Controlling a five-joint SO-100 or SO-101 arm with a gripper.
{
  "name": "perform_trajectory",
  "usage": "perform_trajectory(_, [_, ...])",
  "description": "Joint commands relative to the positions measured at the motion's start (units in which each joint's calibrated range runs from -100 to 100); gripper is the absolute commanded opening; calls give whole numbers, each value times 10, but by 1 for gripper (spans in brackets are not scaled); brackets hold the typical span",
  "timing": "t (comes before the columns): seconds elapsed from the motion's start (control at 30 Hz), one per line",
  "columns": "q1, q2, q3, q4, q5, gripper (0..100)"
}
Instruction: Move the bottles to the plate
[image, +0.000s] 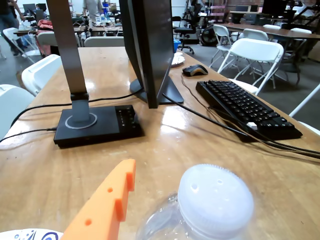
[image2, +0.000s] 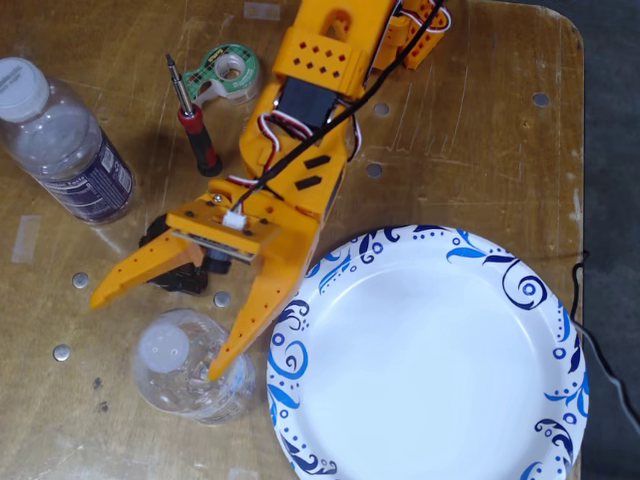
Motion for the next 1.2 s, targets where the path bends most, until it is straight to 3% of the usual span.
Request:
perform_trajectory(0.0, [2,4,-43,-9,-2,40])
perform_trajectory(0.8, [8,39,-75,-9,-2,39])
perform_trajectory(1.17, [11,38,-66,-9,-17,23])
